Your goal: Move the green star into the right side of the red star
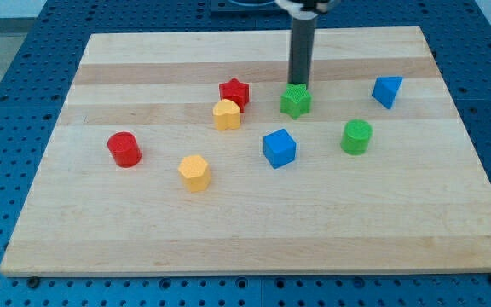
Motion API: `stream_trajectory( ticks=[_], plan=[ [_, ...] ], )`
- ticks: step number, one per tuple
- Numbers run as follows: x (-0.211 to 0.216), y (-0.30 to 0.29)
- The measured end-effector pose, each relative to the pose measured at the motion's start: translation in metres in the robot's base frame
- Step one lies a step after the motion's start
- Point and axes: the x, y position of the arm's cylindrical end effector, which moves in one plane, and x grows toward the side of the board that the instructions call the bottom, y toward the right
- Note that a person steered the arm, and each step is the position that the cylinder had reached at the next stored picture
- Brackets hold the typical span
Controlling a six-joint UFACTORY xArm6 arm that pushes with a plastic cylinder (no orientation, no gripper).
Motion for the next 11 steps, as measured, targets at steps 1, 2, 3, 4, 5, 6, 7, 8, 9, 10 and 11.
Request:
stream_trajectory(
  ticks=[1, 2, 3, 4, 5, 6, 7, 8, 9, 10, 11],
  plan=[
    [-0.017, 0.06],
    [-0.001, 0.08],
    [0.031, 0.079],
    [0.049, 0.068],
    [0.05, 0.04],
    [0.048, 0.003],
    [0.048, -0.027],
    [0.048, -0.044],
    [0.047, -0.048],
    [0.043, -0.048],
    [0.015, -0.029]
  ],
)
